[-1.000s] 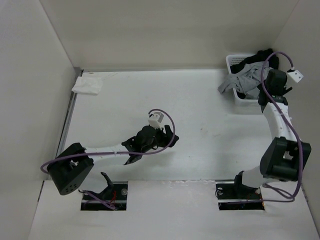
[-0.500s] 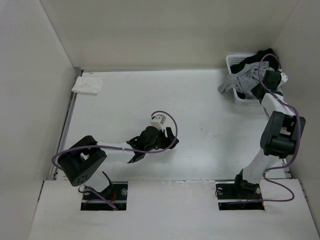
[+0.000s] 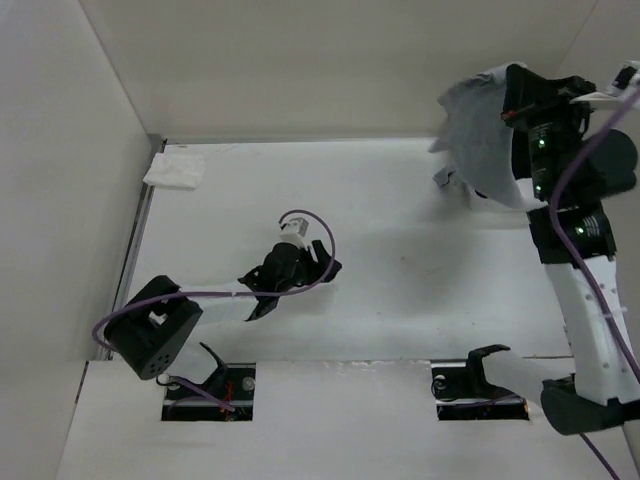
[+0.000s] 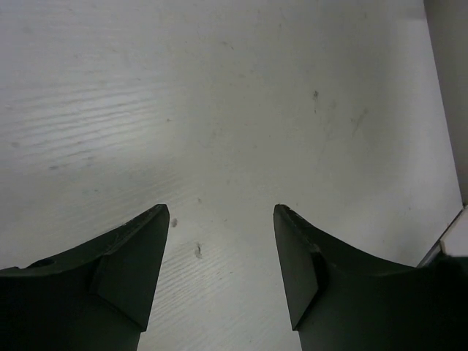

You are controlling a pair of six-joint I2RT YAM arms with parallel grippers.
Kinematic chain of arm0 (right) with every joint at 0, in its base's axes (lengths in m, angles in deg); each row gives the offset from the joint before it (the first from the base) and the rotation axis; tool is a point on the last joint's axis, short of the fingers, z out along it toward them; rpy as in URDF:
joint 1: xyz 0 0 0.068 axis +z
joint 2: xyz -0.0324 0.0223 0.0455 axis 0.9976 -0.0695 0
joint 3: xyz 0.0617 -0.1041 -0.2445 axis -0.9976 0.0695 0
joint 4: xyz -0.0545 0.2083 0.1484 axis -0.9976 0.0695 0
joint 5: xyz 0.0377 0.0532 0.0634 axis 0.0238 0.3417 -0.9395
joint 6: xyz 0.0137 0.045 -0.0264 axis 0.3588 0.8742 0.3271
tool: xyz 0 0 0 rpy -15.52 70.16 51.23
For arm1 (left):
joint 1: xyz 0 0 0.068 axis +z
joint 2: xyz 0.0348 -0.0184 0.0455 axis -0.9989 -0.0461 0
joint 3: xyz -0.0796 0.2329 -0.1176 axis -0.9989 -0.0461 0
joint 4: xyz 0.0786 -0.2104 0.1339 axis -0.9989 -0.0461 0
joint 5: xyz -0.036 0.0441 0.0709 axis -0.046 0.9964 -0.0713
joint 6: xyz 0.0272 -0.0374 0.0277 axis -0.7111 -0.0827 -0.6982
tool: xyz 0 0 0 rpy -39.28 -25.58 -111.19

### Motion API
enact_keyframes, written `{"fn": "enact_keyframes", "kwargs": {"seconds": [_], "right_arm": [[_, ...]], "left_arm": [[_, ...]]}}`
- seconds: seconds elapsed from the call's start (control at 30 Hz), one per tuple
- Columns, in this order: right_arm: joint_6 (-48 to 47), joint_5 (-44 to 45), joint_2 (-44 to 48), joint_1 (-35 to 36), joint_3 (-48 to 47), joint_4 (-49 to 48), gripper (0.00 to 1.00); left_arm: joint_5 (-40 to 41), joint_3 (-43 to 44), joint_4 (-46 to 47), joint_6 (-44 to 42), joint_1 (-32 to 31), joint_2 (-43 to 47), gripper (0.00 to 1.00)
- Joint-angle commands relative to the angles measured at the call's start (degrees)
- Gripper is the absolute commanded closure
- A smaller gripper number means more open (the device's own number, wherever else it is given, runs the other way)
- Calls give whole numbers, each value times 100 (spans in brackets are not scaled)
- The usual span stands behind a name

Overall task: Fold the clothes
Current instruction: Move the tank top to the center of the board

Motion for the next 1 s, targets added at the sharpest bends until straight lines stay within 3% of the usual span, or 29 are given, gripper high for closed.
{"fn": "enact_keyframes", "kwargs": {"seconds": [0.0,0.1,0.2,0.37,0.43,0.67,0.83,0.97], "right_arm": [[-584,-87,138,974,-823,-14,100],[-795,-359,112,1783,-1273,100,100],[-709,-763,-63,2286,-995,101,100],[-86,-1666,-624,1911,296,-634,100],[213,-2159,-1150,1656,344,-892,99],[251,-2566,-2330,1505,-1490,-350,100],[-22,-2408,-2428,1925,-2853,327,99],[-181,-2504,-2253,2339,-2997,645,99]], "left_arm": [[237,-309,93,313,572,906,43],[299,-476,-284,498,1134,1635,43],[316,-660,-855,630,1836,2619,42],[176,-793,-1322,718,2427,3254,42],[176,-767,-1340,736,2454,3203,42],[141,-398,-1252,832,2340,2886,42],[141,-196,-1287,955,2419,3026,42],[184,-125,-1375,1052,2472,3307,42]]}}
